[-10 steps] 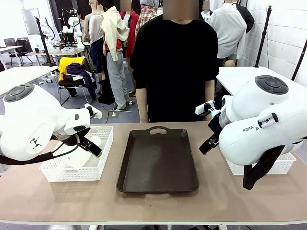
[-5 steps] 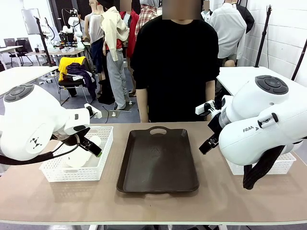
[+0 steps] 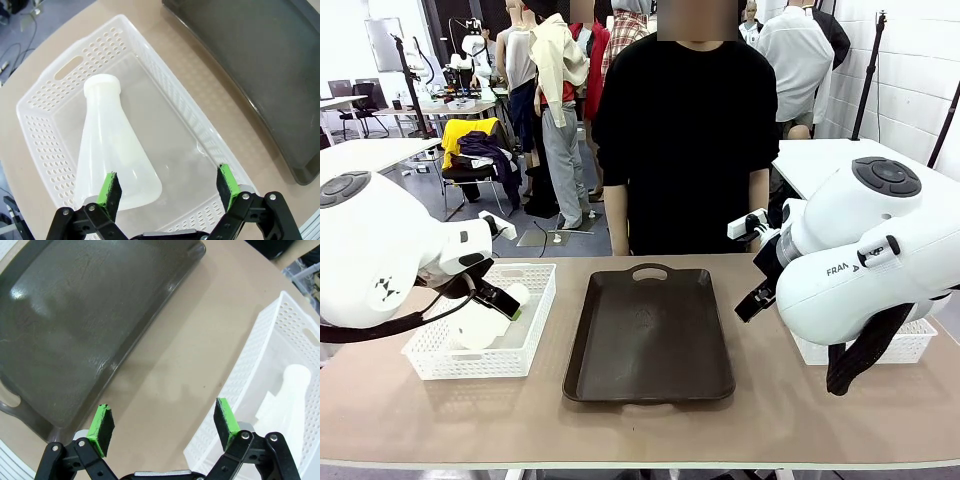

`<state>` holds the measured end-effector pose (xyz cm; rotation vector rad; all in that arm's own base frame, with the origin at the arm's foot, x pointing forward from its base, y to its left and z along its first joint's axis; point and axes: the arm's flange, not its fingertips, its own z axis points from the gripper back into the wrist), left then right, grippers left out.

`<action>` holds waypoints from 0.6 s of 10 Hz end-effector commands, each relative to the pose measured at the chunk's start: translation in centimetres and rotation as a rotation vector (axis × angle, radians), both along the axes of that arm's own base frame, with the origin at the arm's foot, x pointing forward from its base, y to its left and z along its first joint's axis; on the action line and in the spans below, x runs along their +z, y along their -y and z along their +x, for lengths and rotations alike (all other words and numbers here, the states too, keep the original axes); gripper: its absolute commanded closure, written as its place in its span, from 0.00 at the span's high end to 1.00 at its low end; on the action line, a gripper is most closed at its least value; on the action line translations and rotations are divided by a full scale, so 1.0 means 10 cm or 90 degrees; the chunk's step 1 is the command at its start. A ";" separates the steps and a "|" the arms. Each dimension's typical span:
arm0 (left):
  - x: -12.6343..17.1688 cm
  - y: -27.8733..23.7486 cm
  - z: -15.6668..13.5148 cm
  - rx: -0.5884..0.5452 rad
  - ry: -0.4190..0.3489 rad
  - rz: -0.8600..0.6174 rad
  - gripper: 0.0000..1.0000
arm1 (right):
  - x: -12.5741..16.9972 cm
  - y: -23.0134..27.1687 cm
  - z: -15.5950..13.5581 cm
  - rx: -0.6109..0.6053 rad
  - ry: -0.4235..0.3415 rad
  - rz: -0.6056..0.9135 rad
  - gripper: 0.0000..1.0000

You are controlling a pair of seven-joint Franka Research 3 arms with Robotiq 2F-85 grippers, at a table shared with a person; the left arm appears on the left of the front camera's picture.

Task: Prepare the laboratory tools.
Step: Pick up the Big flask that the person points to.

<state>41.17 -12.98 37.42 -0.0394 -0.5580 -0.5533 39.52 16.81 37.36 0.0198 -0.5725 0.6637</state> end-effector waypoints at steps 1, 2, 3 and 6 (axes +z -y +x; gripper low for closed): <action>-0.01 0.02 -0.02 0.002 0.001 0.004 1.00 | 0.00 0.00 0.00 0.000 0.000 0.000 1.00; -0.01 0.02 -0.02 0.002 0.001 0.004 1.00 | 0.00 0.00 0.00 0.000 0.000 0.000 1.00; 0.00 0.04 -0.01 -0.005 0.000 0.002 1.00 | 0.00 0.00 0.00 0.000 0.000 0.000 1.00; 0.20 -0.24 -0.08 0.024 0.015 -0.036 1.00 | 0.30 0.32 -0.11 -0.011 0.028 0.085 1.00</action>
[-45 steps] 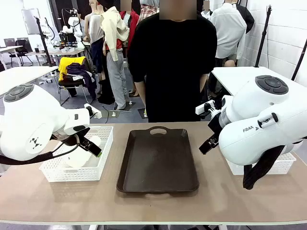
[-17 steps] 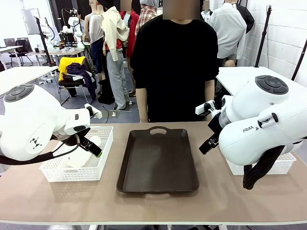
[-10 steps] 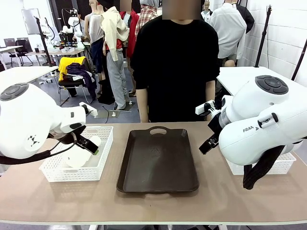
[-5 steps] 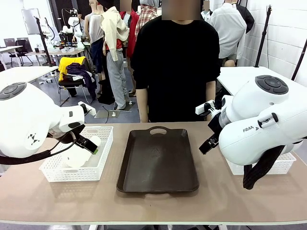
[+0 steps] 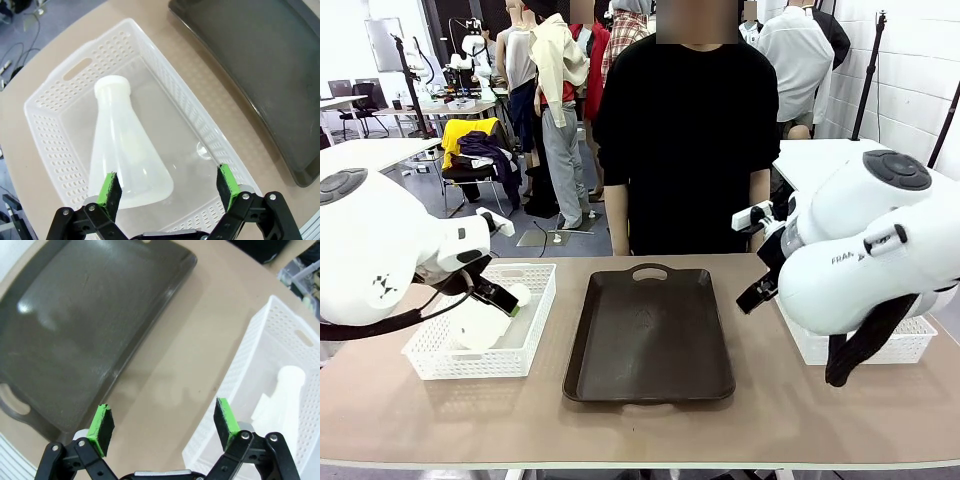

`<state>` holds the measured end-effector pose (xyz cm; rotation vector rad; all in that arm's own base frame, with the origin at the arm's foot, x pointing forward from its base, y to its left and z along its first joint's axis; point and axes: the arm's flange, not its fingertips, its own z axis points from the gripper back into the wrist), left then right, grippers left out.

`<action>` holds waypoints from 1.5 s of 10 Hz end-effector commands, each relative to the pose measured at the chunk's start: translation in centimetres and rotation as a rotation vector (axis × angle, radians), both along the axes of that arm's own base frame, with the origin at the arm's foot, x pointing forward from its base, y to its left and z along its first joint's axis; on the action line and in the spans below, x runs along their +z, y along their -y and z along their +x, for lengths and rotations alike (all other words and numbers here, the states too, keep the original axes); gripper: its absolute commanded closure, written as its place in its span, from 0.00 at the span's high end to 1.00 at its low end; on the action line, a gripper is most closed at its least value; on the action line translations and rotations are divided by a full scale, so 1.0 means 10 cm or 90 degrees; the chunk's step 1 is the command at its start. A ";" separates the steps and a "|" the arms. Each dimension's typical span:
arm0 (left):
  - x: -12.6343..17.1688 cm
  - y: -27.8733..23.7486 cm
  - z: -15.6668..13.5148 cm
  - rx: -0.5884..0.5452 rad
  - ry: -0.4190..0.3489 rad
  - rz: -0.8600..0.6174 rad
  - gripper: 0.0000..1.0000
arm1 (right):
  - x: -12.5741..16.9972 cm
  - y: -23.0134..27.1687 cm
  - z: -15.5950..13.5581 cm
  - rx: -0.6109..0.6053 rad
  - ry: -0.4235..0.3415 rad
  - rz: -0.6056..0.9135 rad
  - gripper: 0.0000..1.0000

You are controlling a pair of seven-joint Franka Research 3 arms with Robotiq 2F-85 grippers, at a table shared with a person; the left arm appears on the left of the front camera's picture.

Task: Prepare the laboratory tools.
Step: Pick up the Big flask that the person points to.

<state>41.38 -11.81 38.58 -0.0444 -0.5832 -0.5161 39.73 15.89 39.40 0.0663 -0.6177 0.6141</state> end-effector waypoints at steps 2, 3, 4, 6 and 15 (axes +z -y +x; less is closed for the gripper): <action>0.29 -0.24 -0.16 -0.015 0.037 -0.063 1.00 | 0.38 0.49 -0.25 0.007 0.027 0.116 1.00; 0.36 -0.26 -0.18 -0.032 0.051 -0.079 1.00 | 0.50 0.58 -0.30 0.013 0.026 0.144 1.00; 0.43 -0.30 -0.22 -0.080 0.067 -0.144 1.00 | 0.60 0.70 -0.33 0.007 0.026 0.155 1.00; 0.53 -0.54 -0.27 -0.124 0.106 -0.267 1.00 | 0.71 1.02 -0.37 -0.019 0.005 0.238 1.00; 0.50 -0.99 -0.08 -0.148 0.090 -0.447 1.00 | 0.70 1.44 -0.18 -0.047 -0.107 0.368 1.00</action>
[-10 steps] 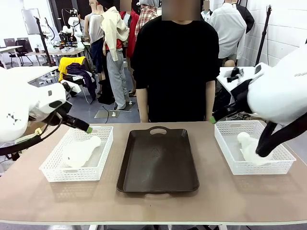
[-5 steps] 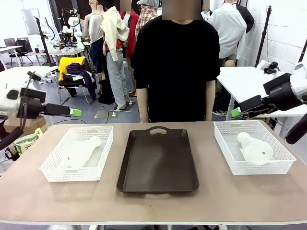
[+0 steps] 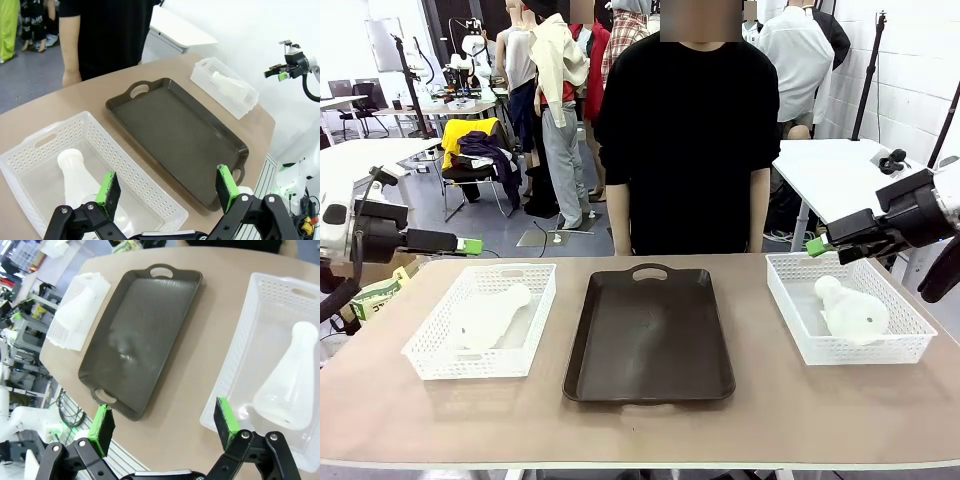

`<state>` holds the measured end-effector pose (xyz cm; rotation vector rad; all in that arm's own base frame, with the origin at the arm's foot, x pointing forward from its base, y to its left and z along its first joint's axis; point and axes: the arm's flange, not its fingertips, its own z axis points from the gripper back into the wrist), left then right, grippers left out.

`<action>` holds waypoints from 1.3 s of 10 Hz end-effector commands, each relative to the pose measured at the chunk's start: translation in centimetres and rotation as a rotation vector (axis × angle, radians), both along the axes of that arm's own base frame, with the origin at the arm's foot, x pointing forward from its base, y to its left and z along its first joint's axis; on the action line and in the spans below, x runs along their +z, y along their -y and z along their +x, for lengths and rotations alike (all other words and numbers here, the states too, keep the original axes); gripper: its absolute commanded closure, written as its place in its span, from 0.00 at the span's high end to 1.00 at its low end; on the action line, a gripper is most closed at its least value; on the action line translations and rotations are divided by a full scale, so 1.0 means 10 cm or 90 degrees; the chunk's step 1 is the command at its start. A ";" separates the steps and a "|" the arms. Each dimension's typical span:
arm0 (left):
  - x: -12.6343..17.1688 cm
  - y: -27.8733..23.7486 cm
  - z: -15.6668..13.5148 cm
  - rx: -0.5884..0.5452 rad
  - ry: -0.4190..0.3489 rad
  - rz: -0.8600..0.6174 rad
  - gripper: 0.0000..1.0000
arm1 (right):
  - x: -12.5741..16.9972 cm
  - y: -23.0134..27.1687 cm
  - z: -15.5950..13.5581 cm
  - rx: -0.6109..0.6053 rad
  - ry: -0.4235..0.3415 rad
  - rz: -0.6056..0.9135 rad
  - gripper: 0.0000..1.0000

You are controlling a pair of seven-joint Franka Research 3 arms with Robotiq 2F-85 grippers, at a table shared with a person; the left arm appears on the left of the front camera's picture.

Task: Prepare the laboratory tools.
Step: Pick up the Big flask that the person points to.

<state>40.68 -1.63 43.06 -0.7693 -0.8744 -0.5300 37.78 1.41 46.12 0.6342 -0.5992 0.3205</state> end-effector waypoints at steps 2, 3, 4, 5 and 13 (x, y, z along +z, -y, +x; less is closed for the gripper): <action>-0.04 0.13 0.03 -0.063 -0.022 -0.035 1.00 | -0.07 -0.02 0.12 -0.001 -0.069 0.003 1.00; -0.03 0.07 0.05 -0.084 -0.048 -0.080 1.00 | 0.00 0.16 0.22 -0.006 -0.128 0.069 1.00; -0.03 -0.07 0.07 -0.097 -0.081 -0.147 1.00 | 0.09 0.43 0.28 -0.011 -0.175 0.134 1.00; -0.10 -0.26 0.13 -0.088 -0.130 -0.200 1.00 | 0.13 0.73 0.38 -0.018 -0.223 0.207 1.00; -0.45 -0.51 0.31 -0.173 -0.395 -0.350 1.00 | -0.54 1.34 0.46 0.118 -0.318 0.376 1.00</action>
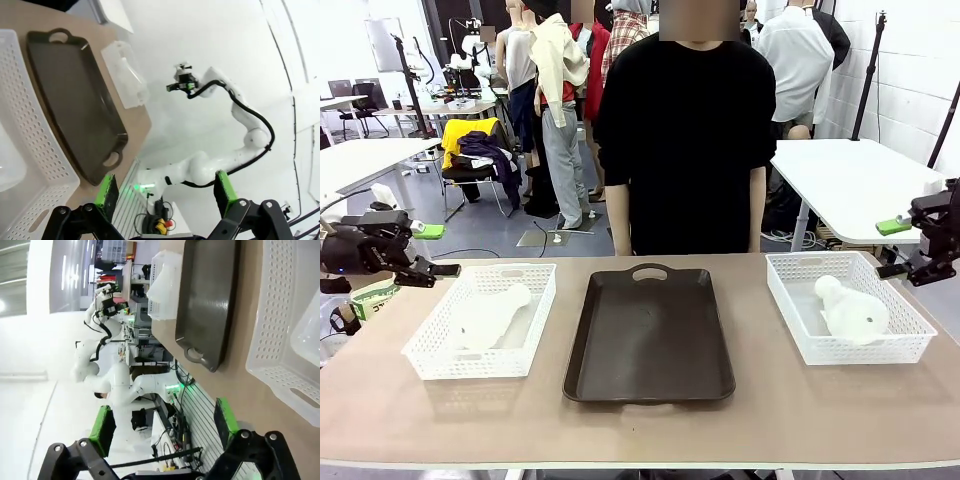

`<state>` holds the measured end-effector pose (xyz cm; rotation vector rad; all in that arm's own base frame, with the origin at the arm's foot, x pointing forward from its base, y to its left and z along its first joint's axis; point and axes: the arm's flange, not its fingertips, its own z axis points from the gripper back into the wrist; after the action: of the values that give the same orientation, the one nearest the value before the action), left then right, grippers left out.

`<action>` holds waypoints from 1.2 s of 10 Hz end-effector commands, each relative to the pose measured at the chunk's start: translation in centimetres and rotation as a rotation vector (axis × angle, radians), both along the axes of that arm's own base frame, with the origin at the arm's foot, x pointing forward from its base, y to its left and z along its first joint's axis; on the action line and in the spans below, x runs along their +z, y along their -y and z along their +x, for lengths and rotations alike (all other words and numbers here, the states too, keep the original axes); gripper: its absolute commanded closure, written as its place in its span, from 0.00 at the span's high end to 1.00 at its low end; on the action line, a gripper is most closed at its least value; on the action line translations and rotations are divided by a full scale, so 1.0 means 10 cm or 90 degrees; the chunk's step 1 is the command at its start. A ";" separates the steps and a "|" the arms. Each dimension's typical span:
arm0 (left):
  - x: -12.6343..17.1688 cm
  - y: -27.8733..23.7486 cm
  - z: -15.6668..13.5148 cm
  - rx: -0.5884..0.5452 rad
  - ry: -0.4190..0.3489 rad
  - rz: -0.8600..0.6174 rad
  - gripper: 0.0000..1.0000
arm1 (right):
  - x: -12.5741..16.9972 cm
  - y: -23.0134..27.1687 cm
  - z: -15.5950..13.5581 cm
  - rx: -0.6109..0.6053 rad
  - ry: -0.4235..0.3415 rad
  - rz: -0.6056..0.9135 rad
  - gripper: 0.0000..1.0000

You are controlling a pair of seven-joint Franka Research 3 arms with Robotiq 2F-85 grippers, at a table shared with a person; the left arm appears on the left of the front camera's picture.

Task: Prepare the laboratory tools.
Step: Pick up the Big flask that the person points to.

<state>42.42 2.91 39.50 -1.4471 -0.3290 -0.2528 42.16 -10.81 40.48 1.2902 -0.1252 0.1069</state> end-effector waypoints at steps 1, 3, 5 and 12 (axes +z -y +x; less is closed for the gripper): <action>-0.14 -0.05 0.14 -0.006 -0.013 -0.031 1.00 | 0.01 0.18 0.02 0.013 0.028 0.011 1.00; -0.16 -0.07 0.13 -0.018 -0.025 -0.058 1.00 | -0.02 0.19 0.01 0.017 0.035 0.024 1.00; -0.15 -0.06 0.11 -0.025 -0.022 -0.053 1.00 | -0.02 0.18 0.05 -0.008 0.037 0.033 1.00; -0.24 -0.03 0.04 -0.027 -0.045 -0.065 1.00 | -0.04 0.19 0.03 -0.018 0.020 0.018 1.00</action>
<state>42.99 3.01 36.04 -1.5519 -0.2302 -0.2068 42.75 -12.65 39.95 1.3107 -0.1737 0.0785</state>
